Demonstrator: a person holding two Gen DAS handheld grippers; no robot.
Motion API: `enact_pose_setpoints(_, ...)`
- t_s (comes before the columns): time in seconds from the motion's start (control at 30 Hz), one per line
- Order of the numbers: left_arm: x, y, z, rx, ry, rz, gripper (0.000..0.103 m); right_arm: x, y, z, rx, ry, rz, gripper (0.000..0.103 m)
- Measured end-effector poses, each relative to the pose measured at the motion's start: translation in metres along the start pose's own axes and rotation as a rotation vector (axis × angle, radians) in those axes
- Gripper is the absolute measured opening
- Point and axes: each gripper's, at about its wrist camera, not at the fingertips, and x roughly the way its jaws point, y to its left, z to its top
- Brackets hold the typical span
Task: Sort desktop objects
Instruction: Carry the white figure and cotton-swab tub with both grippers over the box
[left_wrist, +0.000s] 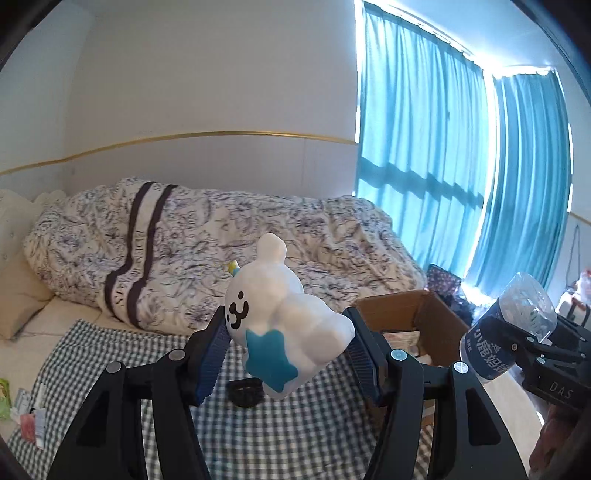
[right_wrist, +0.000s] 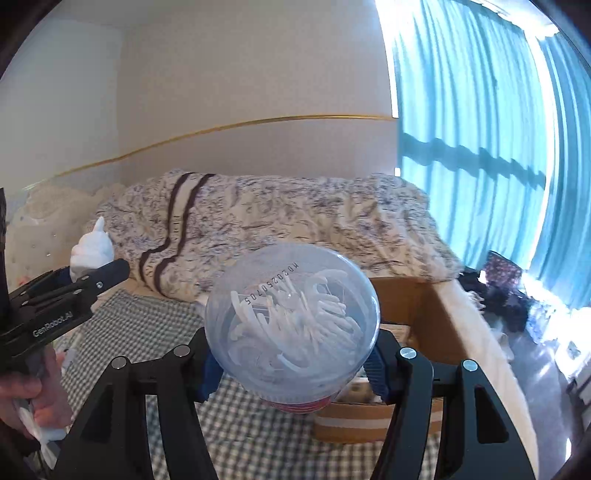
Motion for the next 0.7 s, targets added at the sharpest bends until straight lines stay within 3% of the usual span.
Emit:
enact_pose_setpoints(0.33,0.015,-0.052,0.008,0.034,-0.007,-0.091,0.062,-0.016,-0.059,0.012,0.048,-0.020,-0.101,0.062)
enact_pose_setpoints(0.7,0.049,-0.100,0.010,0.058,0.018,-0.149,0.062,-0.001,-0.105,0.008,0.078,0.015,-0.153,0.062)
